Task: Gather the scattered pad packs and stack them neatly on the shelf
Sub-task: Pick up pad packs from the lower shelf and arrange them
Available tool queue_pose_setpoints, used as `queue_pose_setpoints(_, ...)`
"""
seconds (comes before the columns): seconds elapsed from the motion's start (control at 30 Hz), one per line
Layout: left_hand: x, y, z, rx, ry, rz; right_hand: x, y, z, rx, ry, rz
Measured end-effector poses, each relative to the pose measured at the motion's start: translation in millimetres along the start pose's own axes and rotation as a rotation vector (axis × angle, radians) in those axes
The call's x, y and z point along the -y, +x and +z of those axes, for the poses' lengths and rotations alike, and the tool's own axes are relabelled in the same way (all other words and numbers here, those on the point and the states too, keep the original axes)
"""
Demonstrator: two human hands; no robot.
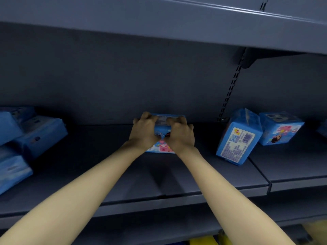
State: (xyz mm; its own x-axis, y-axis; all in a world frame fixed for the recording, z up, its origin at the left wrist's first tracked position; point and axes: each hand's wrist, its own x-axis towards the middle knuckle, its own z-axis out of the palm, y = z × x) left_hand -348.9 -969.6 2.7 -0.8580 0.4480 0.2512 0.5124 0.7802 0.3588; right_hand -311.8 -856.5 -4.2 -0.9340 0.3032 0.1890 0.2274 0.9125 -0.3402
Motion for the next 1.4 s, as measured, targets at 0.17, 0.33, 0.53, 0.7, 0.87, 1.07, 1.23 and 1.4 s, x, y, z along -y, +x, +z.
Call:
queue_pose_setpoints(0.17,10.6,-19.6,-7.0,-0.031,-0.026,-0.030,15.3,-13.1,1.7,-0.007,0.000,-0.018)
queue_pose_setpoints(0.33,30.2,-48.6,-23.6,-0.048,-0.044,-0.089,45.9,-36.3,3.1,0.016,-0.026,-0.046)
queue_pose_setpoints(0.53,60.4,-99.5,-56.0,-0.088,-0.029,-0.141,99.2,-77.0,4.3,0.006,-0.027,-0.094)
queue_pose_setpoints(0.7,88.4,-153.7,-85.2,-0.156,-0.011,-0.184,148.2,-123.8,5.4,0.018,0.015,-0.132)
queue_pose_setpoints(0.87,112.6,-204.9,-109.4,-0.185,-0.024,-0.200,188.5,-166.9,7.1,0.039,0.048,-0.164)
queue_pose_setpoints(1.07,136.9,-259.9,-137.1,-0.215,-0.037,-0.244,231.5,-209.1,8.3,0.073,0.047,-0.210)
queue_pose_setpoints(1.23,161.6,-300.9,-159.7,-0.234,-0.005,-0.303,269.4,-235.6,14.3,0.112,0.043,-0.275)
queue_pose_setpoints(1.4,190.0,-337.9,-181.4,-0.255,0.014,-0.384,309.4,-256.7,28.1,0.133,0.073,-0.360)
